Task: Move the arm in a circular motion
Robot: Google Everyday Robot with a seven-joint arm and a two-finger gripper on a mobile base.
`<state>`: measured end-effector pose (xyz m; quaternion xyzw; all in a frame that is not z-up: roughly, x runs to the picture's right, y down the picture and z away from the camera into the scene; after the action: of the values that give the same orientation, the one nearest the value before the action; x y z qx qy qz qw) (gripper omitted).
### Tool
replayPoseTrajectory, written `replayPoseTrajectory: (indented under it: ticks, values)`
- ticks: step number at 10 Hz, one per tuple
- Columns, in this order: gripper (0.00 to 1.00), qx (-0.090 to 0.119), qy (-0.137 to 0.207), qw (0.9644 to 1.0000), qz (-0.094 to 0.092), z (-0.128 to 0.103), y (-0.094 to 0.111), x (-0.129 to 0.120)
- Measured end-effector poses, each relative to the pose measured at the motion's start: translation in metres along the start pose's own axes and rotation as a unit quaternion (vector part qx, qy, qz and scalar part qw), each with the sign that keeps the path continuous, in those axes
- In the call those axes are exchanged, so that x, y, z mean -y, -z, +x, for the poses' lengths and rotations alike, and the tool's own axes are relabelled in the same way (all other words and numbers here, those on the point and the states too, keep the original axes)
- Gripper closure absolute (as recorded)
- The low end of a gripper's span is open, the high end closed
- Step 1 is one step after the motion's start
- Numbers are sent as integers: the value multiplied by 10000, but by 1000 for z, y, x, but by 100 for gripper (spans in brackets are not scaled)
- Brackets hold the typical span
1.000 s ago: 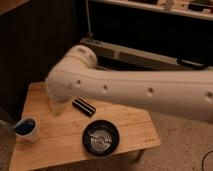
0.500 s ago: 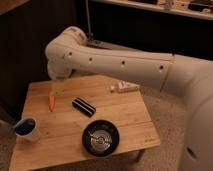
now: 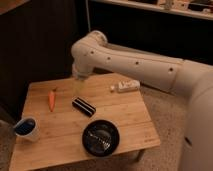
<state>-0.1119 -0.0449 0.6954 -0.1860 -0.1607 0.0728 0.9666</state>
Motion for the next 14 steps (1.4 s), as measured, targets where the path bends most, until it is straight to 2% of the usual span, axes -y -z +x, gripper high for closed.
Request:
replayPoseTrajectory:
  ticks: [1,4,6,7,9,11,14]
  values:
    - [20,-138,-275,9995,-51,36,4,-8]
    - [20,-459,-815,9954,-201,106,12,-38]
    - [20,-692,-1120,9909,-288,148,19,-59]
    - [20,-902,-1328,9863,-375,177,25,-80]
    - [20,-1143,-1541,9803,-470,213,36,-111]
    - [20,-1203,-1525,9796,-519,239,54,-142]
    - [20,-1093,-1170,9857,-532,234,73,-172]
